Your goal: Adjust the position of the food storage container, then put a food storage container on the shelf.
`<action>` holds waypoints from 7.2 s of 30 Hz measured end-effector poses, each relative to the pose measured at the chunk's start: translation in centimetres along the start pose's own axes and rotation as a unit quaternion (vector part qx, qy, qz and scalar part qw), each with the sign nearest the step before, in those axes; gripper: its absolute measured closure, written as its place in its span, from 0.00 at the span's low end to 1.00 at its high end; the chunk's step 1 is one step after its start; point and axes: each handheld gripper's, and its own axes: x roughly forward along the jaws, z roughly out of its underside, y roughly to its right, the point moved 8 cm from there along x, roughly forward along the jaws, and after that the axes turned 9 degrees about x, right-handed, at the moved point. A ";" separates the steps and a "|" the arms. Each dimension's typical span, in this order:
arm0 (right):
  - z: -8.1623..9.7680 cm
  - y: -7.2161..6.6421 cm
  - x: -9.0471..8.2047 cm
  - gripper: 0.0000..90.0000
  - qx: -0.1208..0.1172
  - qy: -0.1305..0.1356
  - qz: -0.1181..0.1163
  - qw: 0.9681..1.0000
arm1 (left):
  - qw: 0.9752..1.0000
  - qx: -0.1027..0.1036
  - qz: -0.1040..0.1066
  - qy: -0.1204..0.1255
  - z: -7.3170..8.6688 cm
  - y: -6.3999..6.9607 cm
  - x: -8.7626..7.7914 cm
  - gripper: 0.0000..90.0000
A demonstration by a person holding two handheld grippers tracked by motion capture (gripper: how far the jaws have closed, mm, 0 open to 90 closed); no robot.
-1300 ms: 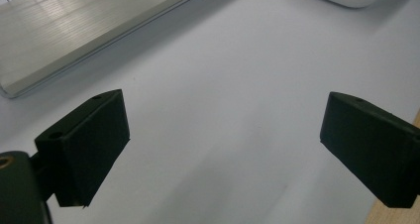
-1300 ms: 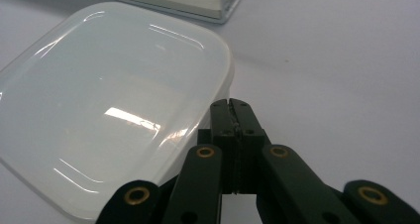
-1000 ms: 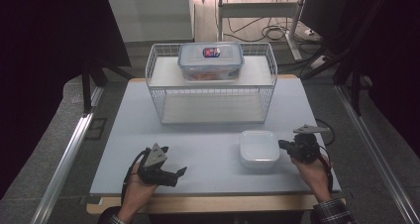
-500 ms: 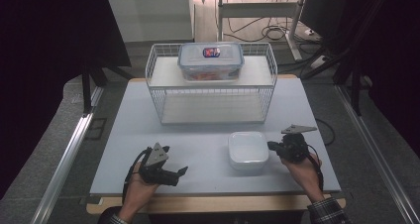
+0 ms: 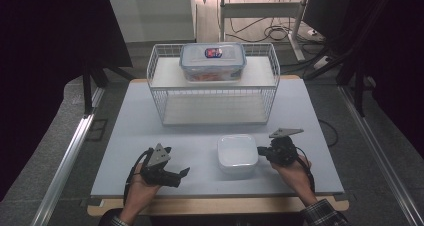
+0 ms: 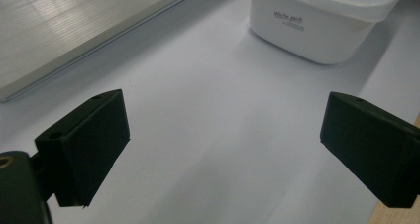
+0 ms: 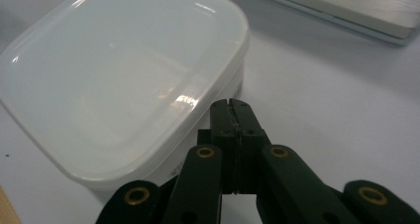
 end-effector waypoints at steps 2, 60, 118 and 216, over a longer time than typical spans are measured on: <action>0.0 -0.6 0.3 0.99 -0.005 -0.001 -0.005 1.000 | 1.000 -0.003 0.000 -0.001 0.0 -0.1 0.0 0.05; -2.1 -4.3 0.8 0.21 -0.023 0.005 -0.076 0.997 | 0.988 -0.060 0.138 -0.019 -6.4 1.6 7.8 0.09; -4.5 -5.9 -3.1 0.87 0.030 0.086 -0.067 0.994 | 0.984 -0.137 0.105 0.053 -8.5 0.4 2.2 0.88; -29.6 -6.8 -9.0 0.86 0.016 0.198 -0.076 0.977 | 0.981 -0.143 0.009 0.130 -27.2 -15.2 -4.4 0.85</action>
